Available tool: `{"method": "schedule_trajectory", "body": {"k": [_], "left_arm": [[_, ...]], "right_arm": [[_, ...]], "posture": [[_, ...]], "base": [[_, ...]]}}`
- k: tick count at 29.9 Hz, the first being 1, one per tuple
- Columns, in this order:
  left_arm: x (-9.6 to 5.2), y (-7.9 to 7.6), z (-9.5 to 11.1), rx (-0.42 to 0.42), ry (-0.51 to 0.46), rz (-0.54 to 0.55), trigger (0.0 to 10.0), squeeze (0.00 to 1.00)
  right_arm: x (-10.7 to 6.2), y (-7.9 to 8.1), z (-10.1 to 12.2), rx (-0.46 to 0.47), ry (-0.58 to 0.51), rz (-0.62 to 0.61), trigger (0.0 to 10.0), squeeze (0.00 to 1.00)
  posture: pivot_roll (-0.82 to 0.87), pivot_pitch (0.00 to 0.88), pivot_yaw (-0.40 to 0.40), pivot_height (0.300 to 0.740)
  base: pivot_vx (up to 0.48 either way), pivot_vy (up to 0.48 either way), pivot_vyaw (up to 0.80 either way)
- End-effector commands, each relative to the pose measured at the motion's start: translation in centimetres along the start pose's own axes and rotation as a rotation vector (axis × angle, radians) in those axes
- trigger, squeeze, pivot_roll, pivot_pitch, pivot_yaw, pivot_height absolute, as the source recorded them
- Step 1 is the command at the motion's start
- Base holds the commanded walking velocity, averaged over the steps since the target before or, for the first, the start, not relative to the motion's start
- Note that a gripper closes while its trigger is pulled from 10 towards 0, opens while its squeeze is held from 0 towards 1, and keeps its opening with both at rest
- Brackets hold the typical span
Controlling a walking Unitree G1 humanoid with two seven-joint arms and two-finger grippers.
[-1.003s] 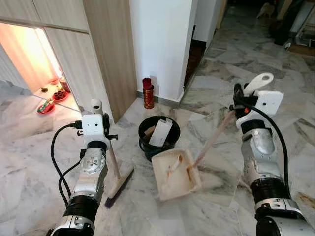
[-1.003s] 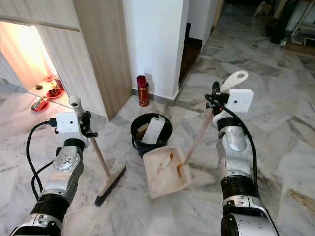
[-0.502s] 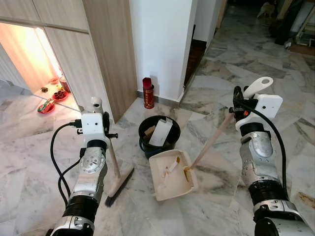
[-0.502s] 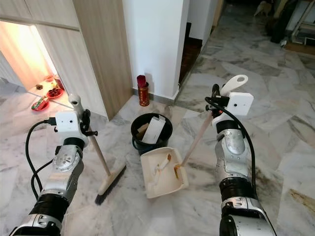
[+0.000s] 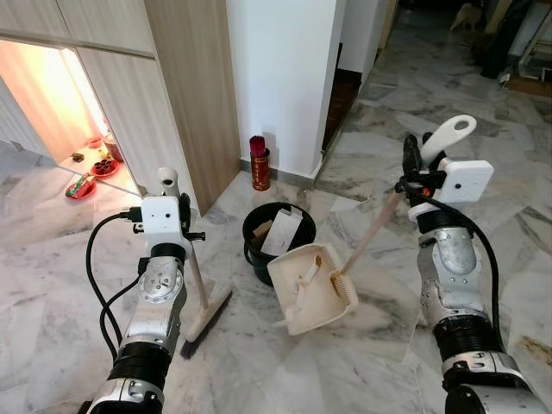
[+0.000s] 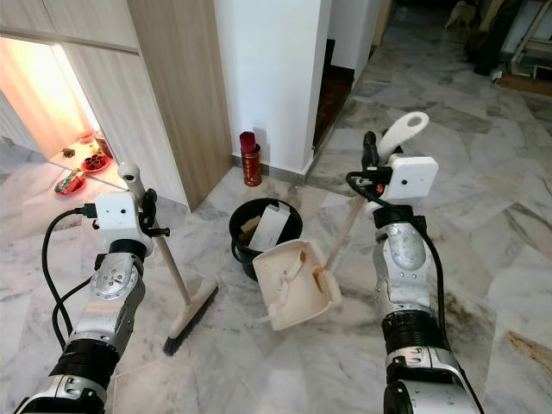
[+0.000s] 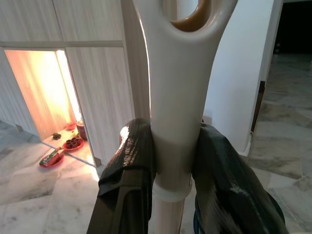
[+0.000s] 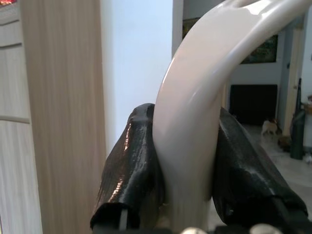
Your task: Sweep floor
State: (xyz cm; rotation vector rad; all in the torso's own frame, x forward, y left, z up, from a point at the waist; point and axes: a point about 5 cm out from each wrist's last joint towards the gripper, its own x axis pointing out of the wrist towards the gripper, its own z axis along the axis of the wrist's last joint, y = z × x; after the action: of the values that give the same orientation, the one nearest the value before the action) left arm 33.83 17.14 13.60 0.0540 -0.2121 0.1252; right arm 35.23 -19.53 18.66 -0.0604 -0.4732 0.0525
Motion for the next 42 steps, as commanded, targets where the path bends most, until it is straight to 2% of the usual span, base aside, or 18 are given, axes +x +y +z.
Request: {"method": "schedule_trajectory", "body": {"k": [1,11,21,28,42], "left_arm": [[0.3,0.2,1.6,0.012,-0.083,-0.001,10.0,0.00],[0.4,0.3,1.9,0.017,-0.094,-0.001,10.0,0.00],[0.4,0.2,2.0,0.031,-0.099,-0.007,10.0,0.00],[0.4,0.2,2.0,0.030,-0.101,-0.008,10.0,0.00],[0.4,1.3,1.9,0.042,-0.101,0.025,10.0,0.00]], "right_arm": [[0.7,0.3,2.0,-0.008,-0.112,0.011,10.0,0.00],[0.7,0.8,2.6,0.044,-0.157,-0.028,10.0,0.00],[0.8,1.0,3.3,0.040,-0.193,-0.063,10.0,0.00],[0.6,1.1,2.7,0.036,-0.158,-0.067,10.0,0.00],[-1.9,-0.6,1.3,0.013,-0.052,-0.152,10.0,0.00]], "posture": [[0.05,0.000,0.044,0.740],[0.05,0.000,0.045,0.740],[0.05,0.000,0.047,0.740],[0.05,0.000,0.045,0.740],[0.05,0.000,0.037,0.740]], "base": [[0.000,0.000,0.00],[0.000,0.000,0.00],[0.000,0.000,0.00],[0.000,0.000,0.00],[0.000,0.000,0.00]]}}
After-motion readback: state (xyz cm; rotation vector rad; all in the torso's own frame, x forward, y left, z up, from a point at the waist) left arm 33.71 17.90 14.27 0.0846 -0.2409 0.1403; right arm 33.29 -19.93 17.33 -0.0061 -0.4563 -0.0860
